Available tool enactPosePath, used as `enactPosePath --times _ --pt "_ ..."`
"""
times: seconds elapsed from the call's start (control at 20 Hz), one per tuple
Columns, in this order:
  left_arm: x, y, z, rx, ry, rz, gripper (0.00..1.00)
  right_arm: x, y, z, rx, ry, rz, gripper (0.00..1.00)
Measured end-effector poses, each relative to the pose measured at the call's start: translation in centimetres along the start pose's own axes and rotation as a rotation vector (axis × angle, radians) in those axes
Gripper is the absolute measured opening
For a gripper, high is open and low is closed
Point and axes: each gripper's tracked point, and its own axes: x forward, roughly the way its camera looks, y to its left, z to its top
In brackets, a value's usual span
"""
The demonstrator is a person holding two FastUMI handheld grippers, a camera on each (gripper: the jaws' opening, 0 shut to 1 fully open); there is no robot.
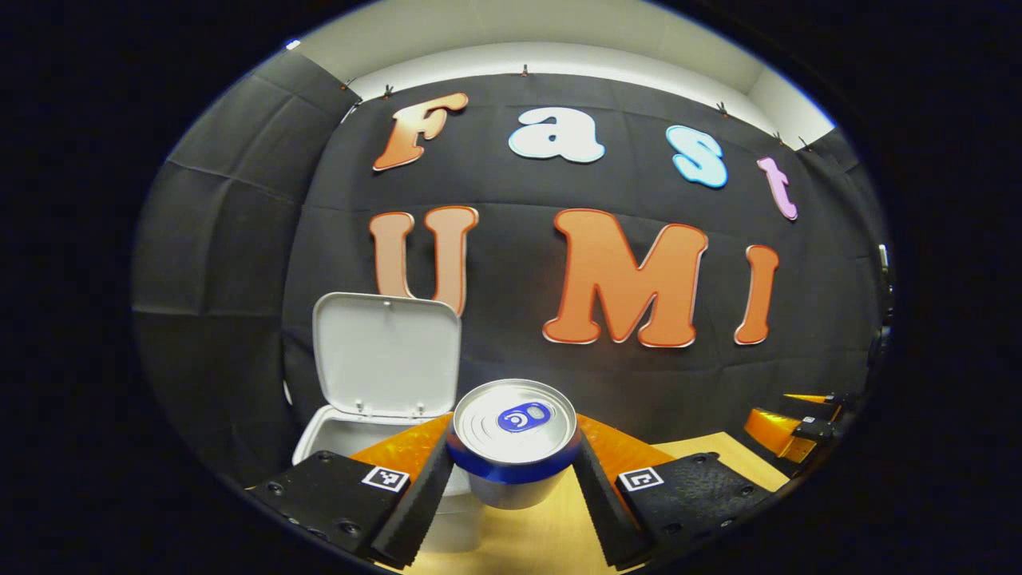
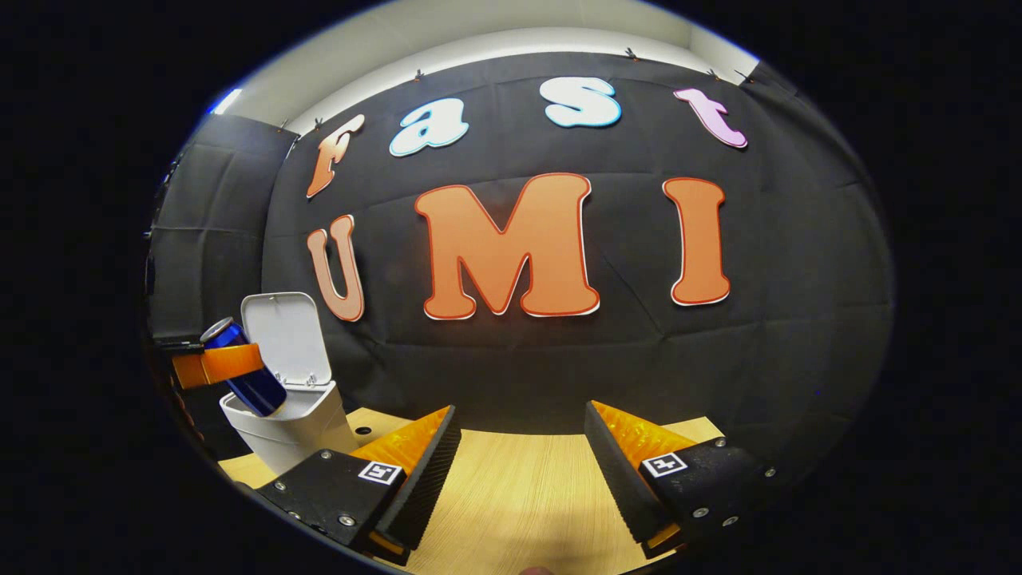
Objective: Press the lid of the desktop garbage bin to open it, pick up the crumpled paper on the desktop and throw it into the bin, then pick up the pop can on the desktop and drop it into the bin, and finally close the garbage bin lid.
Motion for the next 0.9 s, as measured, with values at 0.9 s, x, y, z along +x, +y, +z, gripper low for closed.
enactPosePath --times 0.9 --pt "6.6 9.2 -0.6 0.044 -0.046 0.164 0.8 0.8 -1.2 -0.1 -0.03 0.017 -0.073 0.93"
